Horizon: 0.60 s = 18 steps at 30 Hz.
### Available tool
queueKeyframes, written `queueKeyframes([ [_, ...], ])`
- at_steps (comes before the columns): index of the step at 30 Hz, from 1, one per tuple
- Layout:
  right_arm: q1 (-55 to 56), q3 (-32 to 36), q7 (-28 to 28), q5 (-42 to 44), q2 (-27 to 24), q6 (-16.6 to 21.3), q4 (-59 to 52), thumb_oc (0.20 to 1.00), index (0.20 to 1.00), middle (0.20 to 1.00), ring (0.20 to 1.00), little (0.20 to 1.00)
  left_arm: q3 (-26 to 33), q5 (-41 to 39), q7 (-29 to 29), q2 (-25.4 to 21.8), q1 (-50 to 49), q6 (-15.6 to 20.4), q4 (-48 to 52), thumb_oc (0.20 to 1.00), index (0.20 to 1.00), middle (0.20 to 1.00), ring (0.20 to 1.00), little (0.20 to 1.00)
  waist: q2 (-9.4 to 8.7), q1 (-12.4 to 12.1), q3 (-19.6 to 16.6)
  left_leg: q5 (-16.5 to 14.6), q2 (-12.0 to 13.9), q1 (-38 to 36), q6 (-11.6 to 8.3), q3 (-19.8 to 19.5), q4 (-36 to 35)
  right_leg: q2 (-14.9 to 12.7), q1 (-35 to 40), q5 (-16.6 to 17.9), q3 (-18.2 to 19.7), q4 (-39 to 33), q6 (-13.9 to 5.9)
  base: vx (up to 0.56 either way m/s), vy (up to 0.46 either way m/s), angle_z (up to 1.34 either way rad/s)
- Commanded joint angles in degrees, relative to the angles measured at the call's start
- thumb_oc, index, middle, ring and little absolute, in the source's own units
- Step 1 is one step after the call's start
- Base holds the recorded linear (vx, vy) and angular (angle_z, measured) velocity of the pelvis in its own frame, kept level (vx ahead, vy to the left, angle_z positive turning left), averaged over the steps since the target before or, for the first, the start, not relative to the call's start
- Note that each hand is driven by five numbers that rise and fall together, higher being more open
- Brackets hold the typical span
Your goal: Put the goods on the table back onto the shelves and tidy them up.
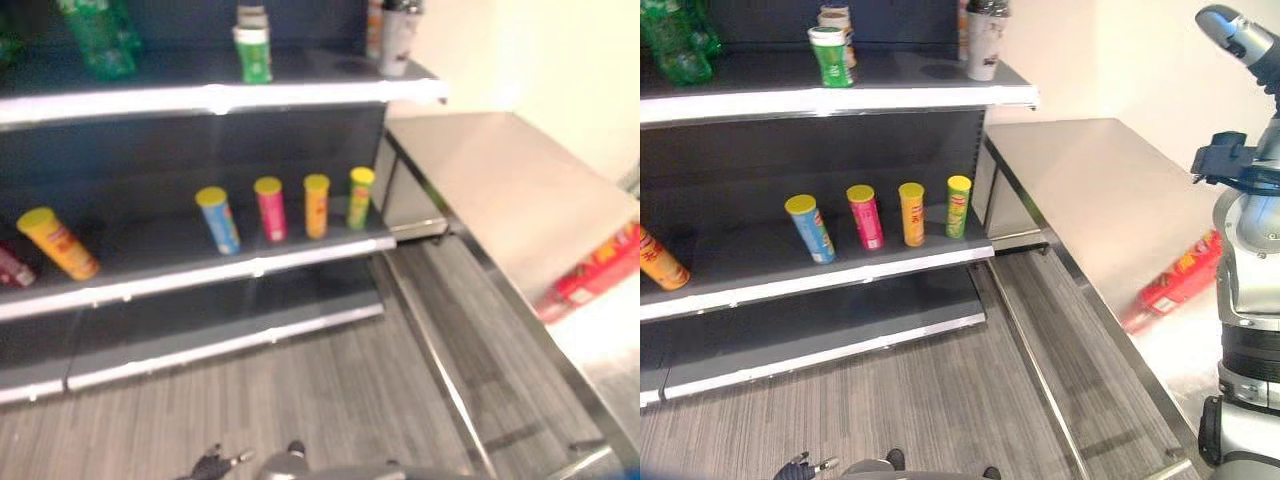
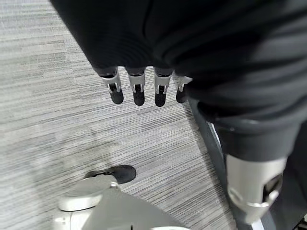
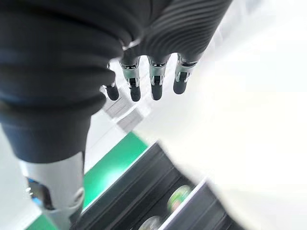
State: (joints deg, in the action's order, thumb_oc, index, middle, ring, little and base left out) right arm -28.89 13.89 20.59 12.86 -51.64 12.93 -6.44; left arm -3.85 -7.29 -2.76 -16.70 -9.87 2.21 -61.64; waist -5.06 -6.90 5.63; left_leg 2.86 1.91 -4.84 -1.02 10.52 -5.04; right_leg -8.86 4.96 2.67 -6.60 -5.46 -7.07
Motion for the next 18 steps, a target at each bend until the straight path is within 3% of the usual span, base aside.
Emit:
queueKeyframes([
  [1,4.81,4.88,1.64,-1.31,-3.86,-0.64,3.95,1.0,1.0,1.0,1.0,1.0,-0.29,3.16,-1.12,-1.13,2.03,0.97,-0.62,1.0,1.0,1.0,1.0,1.0,0.04,-1.93,-3.23,-5.21,0.25,2.98,-1.72,-7.1,0.04,-3.75,0.43,-1.88,0.3,0.46,-3.31,0.03,-0.175,0.0],
  [9,16.8,16.2,1.69,1.54,-3.26,-0.91,5.43,1.0,1.0,1.0,1.0,1.0,-1.54,4.23,-0.94,-1.3,4.08,0.24,-1.43,1.0,1.0,1.0,1.0,1.0,2.43,1.6,-1.83,-2.27,4.24,5.07,-5.13,-9.56,0.04,0.26,0.82,-5.22,-2.26,0.46,-0.94,-0.02,-0.181,0.18],
  [14,16.44,16.51,1.65,4.03,-4.61,-0.34,7.33,1.0,1.0,1.0,1.0,1.0,-2.44,3.47,-0.89,-0.66,4.68,0.02,-1.2,1.0,1.0,1.0,1.0,1.0,3.35,2.04,0.34,-1.24,5.5,6.02,-5.99,-11.92,2.7,2.02,1.17,-6.24,-1.73,0.46,0.45,-0.03,-0.115,0.14],
  [17,15.46,15.97,1.65,5.91,-5.34,-0.44,10.02,1.0,1.0,1.0,1.0,1.0,-3.46,3.17,-0.62,0.29,4.9,0.09,-1.04,1.0,1.0,1.0,1.0,1.0,3.4,1.76,1.39,-2.39,2.91,8.0,-5.56,-14.83,5.81,1.74,0.86,-6.09,-1.34,0.46,0.68,-0.01,-0.032,0.07],
  [18,15.06,16.07,1.94,6.29,-5.83,-0.33,11.21,1.0,1.0,1.0,1.0,1.0,-4.22,2.94,-0.52,0.43,5.62,0.09,-1.11,1.0,1.0,1.0,1.0,1.0,2.84,1.49,1.2,-3.16,0.13,9.47,-5.01,-16.91,4.53,1.47,0.42,-5.76,-1.2,0.46,0.69,0.02,-0.005,0.08],
])
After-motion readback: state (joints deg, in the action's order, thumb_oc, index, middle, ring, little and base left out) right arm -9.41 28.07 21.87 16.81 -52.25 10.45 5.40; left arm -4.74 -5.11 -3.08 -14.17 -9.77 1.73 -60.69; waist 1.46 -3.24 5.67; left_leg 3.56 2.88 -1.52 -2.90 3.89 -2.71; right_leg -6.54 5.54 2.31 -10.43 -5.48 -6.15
